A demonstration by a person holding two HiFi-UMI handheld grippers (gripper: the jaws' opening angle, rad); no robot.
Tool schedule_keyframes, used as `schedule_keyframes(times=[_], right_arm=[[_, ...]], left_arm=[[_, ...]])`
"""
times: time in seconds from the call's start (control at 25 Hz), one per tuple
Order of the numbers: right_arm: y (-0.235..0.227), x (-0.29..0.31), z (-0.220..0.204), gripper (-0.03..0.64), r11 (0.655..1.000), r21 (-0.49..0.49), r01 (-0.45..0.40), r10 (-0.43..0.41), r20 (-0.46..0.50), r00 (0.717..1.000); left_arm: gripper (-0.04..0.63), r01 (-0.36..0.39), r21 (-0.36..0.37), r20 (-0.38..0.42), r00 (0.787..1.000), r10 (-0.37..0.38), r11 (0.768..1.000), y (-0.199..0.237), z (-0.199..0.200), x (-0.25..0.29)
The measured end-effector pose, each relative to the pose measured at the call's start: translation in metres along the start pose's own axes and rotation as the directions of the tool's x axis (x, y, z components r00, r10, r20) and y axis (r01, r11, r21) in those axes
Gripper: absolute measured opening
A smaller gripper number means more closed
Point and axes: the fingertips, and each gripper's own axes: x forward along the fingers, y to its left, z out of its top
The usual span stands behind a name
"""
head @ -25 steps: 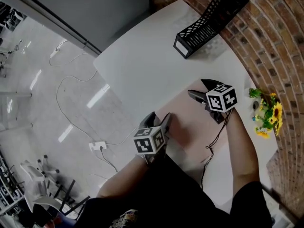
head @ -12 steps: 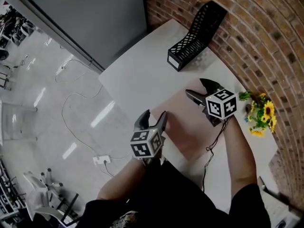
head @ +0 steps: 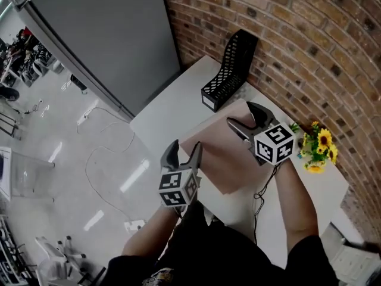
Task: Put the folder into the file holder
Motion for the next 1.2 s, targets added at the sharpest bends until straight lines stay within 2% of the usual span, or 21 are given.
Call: schedule_keyframes(times=[0.2, 0.4, 0.76, 1.2], right_arm=[[0.005, -0.024, 0.029, 0.356, 1.000, 0.016, 0.013, -0.015, 0.128, 0.992], [0.011, -0.046, 0.033, 0.354, 1.000, 0.018, 0.011, -0.014, 0.164, 0.986], [0.017, -0.072, 0.018, 0.354, 0.999, 0.046, -0.006, 0.000, 0.142, 0.990], [0.023, -0.102, 0.002, 0.356, 0.997, 0.077, -0.020, 0.010, 0.132, 0.991]], left_arm=[[0.288, -0.014, 0.115, 0.139, 0.990, -0.002, 0.993, -0.013, 0.047, -0.016], [0.288, -0.015, 0.183, 0.204, 0.979, -0.023, 0.983, -0.030, 0.063, -0.032], [0.288, 0.004, 0.223, 0.229, 0.972, -0.056, 0.975, -0.048, 0.055, -0.052], [0.288, 0.065, 0.274, 0.235, 0.963, -0.133, 0.959, -0.072, 0.042, -0.075]])
